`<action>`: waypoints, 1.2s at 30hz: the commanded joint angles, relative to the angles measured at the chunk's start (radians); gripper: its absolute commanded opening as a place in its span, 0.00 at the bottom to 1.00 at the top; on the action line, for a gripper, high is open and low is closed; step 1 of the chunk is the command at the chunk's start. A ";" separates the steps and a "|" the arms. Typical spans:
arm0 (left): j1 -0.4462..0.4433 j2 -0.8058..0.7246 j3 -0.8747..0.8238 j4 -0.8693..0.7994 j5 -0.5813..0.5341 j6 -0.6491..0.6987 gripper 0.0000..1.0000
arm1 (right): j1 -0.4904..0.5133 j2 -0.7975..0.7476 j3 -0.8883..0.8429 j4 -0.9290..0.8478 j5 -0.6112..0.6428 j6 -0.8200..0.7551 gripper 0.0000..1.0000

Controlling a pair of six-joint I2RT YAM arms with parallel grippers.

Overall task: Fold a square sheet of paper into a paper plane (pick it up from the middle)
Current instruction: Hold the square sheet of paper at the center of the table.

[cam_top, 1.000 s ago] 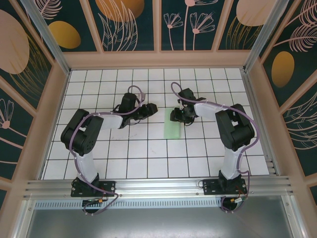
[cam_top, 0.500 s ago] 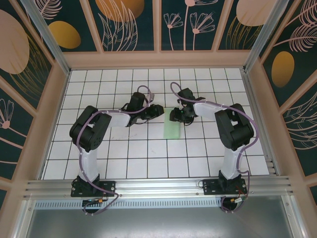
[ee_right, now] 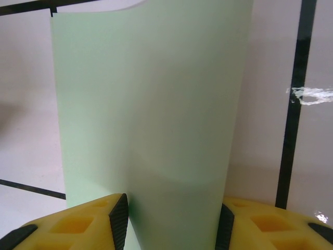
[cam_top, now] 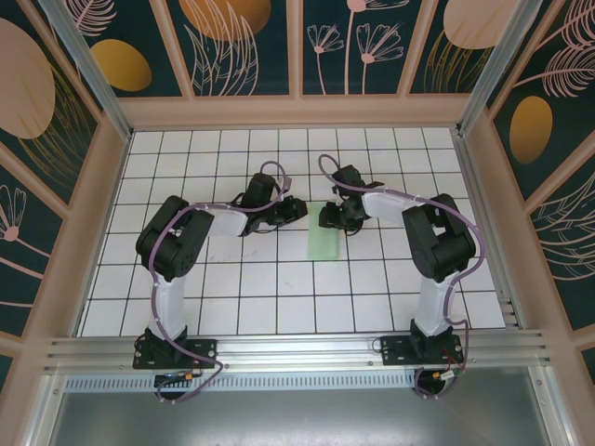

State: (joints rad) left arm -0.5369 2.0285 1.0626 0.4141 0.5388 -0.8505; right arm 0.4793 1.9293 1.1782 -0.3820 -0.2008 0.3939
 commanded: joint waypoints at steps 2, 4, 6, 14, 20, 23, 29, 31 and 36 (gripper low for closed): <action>-0.008 0.025 0.030 -0.014 0.007 0.007 0.20 | 0.019 0.149 -0.055 0.026 0.035 -0.030 0.49; -0.008 0.031 0.034 -0.015 0.013 0.007 0.19 | 0.019 0.153 -0.057 0.028 0.035 -0.030 0.49; -0.009 0.036 0.037 -0.017 0.013 0.007 0.18 | 0.020 0.157 -0.055 0.025 0.034 -0.029 0.50; -0.019 0.060 0.076 -0.054 0.024 0.025 0.16 | 0.022 0.172 -0.048 0.017 0.040 -0.027 0.50; -0.028 0.083 0.105 -0.081 0.026 0.036 0.14 | 0.022 0.178 -0.049 0.014 0.040 -0.036 0.51; -0.031 0.094 0.115 -0.092 0.035 0.039 0.13 | 0.024 0.179 -0.051 0.018 0.031 -0.041 0.51; -0.036 0.113 0.136 -0.126 0.035 0.050 0.11 | 0.025 0.183 -0.054 0.020 0.028 -0.052 0.52; -0.038 0.116 0.140 -0.129 0.039 0.050 0.11 | 0.027 0.184 -0.055 0.021 0.026 -0.058 0.51; -0.039 0.117 0.143 -0.132 0.037 0.053 0.11 | 0.028 0.189 -0.054 0.021 0.026 -0.065 0.51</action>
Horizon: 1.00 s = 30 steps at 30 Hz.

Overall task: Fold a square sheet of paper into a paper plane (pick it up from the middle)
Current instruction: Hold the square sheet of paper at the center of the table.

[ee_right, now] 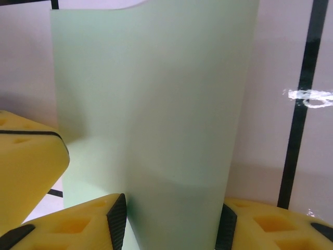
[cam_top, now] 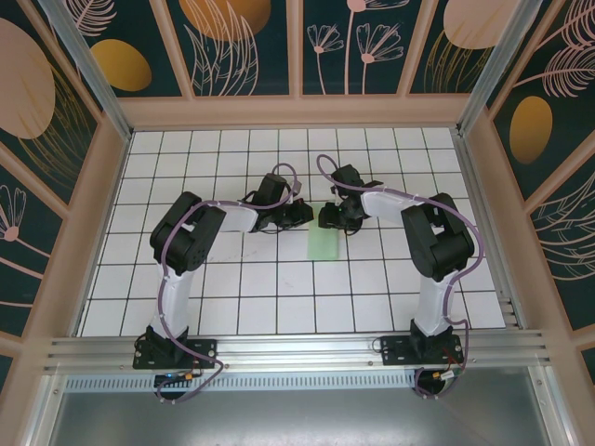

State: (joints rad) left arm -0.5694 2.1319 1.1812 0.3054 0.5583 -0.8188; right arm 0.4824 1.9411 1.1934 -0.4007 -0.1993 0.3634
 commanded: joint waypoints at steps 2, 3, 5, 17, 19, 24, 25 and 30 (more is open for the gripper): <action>-0.007 0.014 0.025 -0.022 0.018 0.020 0.11 | 0.025 0.180 -0.068 0.039 0.025 -0.038 0.50; -0.007 0.014 0.023 -0.024 0.017 0.021 0.11 | 0.025 0.180 -0.068 0.037 0.027 -0.038 0.50; -0.007 0.015 0.024 -0.024 0.017 0.021 0.11 | 0.025 0.182 -0.068 0.037 0.028 -0.040 0.49; -0.008 0.028 0.032 -0.036 0.017 0.019 0.10 | 0.025 0.194 -0.064 0.037 0.027 -0.021 0.51; -0.009 0.026 0.032 -0.037 0.018 0.019 0.10 | 0.025 0.197 -0.066 0.040 0.026 -0.017 0.50; -0.009 0.031 0.034 -0.043 0.016 0.021 0.10 | 0.025 0.203 -0.066 0.036 0.029 -0.009 0.51; -0.009 0.033 0.034 -0.044 0.015 0.021 0.10 | 0.025 0.204 -0.067 0.037 0.029 -0.008 0.51; -0.009 0.042 0.040 -0.064 0.005 0.020 0.10 | 0.025 0.206 -0.068 0.039 0.027 0.000 0.51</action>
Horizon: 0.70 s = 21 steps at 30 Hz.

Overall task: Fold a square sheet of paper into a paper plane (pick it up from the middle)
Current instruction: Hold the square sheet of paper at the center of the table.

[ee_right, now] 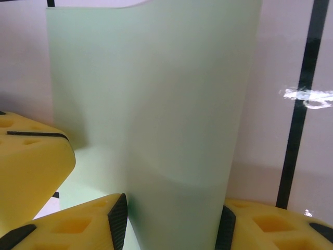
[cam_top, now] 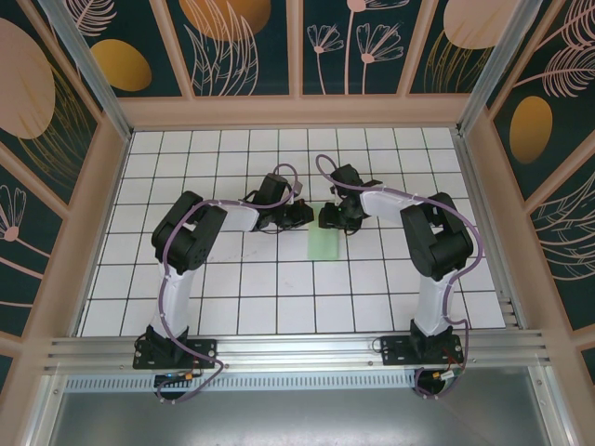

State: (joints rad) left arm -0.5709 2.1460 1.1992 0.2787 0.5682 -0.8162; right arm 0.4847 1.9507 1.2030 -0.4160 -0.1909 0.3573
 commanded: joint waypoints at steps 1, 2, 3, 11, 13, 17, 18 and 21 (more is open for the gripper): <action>-0.007 0.029 0.022 -0.044 -0.009 0.019 0.10 | 0.024 0.197 -0.077 0.054 0.020 0.008 0.51; -0.007 0.029 0.023 -0.050 -0.013 0.021 0.10 | 0.023 0.197 -0.077 0.052 0.023 0.009 0.51; -0.007 0.031 0.026 -0.058 -0.016 0.022 0.10 | 0.023 0.199 -0.077 0.051 0.025 0.012 0.51; -0.007 0.008 0.026 -0.047 0.008 0.023 0.11 | 0.023 0.208 -0.080 0.049 0.024 0.024 0.51; -0.007 -0.007 0.018 -0.024 0.018 0.020 0.12 | 0.023 0.208 -0.082 0.051 0.022 0.023 0.51; -0.007 -0.032 0.008 0.005 0.034 0.015 0.13 | 0.023 0.205 -0.089 0.060 0.020 0.020 0.51; -0.007 -0.036 0.005 0.008 0.033 0.014 0.13 | 0.023 0.206 -0.091 0.060 0.019 0.020 0.51; -0.007 -0.044 -0.003 0.015 0.029 0.012 0.13 | 0.023 0.205 -0.092 0.060 0.022 0.017 0.50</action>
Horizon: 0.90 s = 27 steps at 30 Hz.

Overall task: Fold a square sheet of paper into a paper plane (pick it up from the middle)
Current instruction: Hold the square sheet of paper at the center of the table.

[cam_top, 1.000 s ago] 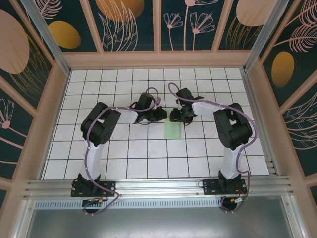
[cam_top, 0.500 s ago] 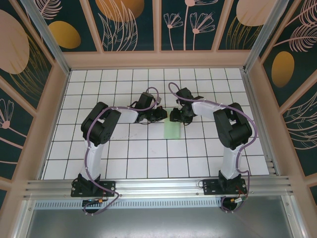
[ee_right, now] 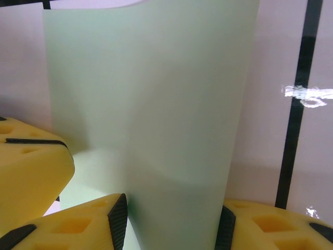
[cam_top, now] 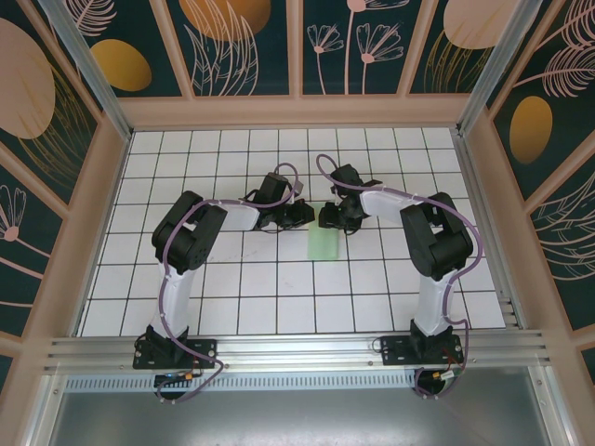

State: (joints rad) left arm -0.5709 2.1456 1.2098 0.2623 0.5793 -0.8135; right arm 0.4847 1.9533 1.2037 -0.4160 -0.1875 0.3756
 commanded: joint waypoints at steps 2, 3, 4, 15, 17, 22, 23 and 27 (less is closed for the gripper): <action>-0.007 -0.045 -0.019 0.037 0.019 0.007 0.12 | 0.023 0.203 -0.094 0.062 0.019 -0.002 0.50; -0.007 -0.046 -0.022 0.040 0.018 0.007 0.12 | 0.024 0.202 -0.095 0.061 0.019 -0.001 0.50; -0.007 -0.046 -0.024 0.041 0.018 0.005 0.13 | 0.023 0.202 -0.095 0.062 0.019 -0.002 0.51; -0.007 -0.016 -0.019 -0.060 -0.035 0.033 0.10 | 0.023 0.207 -0.092 0.062 0.014 0.003 0.51; -0.007 -0.007 -0.008 -0.115 -0.069 0.050 0.10 | 0.023 0.204 -0.093 0.060 0.014 0.004 0.51; -0.007 0.033 0.028 -0.259 -0.162 0.087 0.09 | 0.023 0.170 -0.080 0.057 -0.001 0.016 0.51; -0.007 0.043 0.031 -0.279 -0.174 0.091 0.09 | 0.023 0.154 -0.074 0.055 -0.005 0.023 0.51; -0.007 0.066 0.025 -0.322 -0.209 0.100 0.08 | 0.016 0.046 -0.067 0.068 -0.026 0.059 0.53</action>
State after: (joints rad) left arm -0.5888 2.1422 1.2575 0.1257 0.4870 -0.7578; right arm 0.4850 1.9259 1.1980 -0.4057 -0.1986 0.4034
